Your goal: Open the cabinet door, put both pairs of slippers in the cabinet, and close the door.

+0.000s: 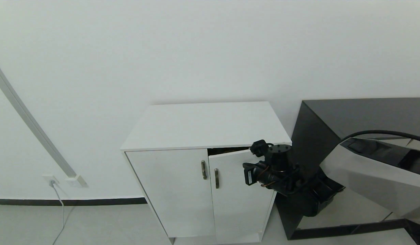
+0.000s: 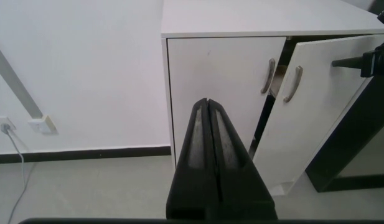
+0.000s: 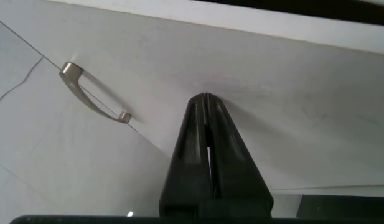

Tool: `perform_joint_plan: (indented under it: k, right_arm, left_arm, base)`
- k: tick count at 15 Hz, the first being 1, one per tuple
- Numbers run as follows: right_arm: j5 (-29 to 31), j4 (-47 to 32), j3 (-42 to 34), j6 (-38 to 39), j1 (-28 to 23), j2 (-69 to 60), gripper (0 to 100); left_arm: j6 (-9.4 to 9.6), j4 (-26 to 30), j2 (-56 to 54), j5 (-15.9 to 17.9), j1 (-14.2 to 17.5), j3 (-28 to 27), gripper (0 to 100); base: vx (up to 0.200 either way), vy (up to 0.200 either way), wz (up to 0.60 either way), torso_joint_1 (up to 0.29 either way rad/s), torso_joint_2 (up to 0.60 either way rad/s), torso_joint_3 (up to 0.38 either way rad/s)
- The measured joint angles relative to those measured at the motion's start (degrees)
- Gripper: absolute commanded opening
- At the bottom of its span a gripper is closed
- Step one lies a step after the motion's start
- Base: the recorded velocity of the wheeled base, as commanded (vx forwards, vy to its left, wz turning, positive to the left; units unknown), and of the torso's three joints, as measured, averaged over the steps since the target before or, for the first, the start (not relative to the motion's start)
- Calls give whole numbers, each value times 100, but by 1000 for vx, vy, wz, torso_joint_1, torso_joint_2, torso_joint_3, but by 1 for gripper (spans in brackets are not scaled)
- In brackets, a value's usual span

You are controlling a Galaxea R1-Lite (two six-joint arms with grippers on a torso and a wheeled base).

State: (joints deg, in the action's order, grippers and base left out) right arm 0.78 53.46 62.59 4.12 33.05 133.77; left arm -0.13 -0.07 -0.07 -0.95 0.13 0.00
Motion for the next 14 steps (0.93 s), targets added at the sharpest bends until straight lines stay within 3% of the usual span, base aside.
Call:
perform_joint_plan:
  k: [14]
  right_arm:
    - [0, -178, 397, -13, -210, 177, 0]
  left_arm:
    - [-2, 0, 0, -2, 0, 0, 0]
  base:
    - [0, 0, 0, 0, 0, 0]
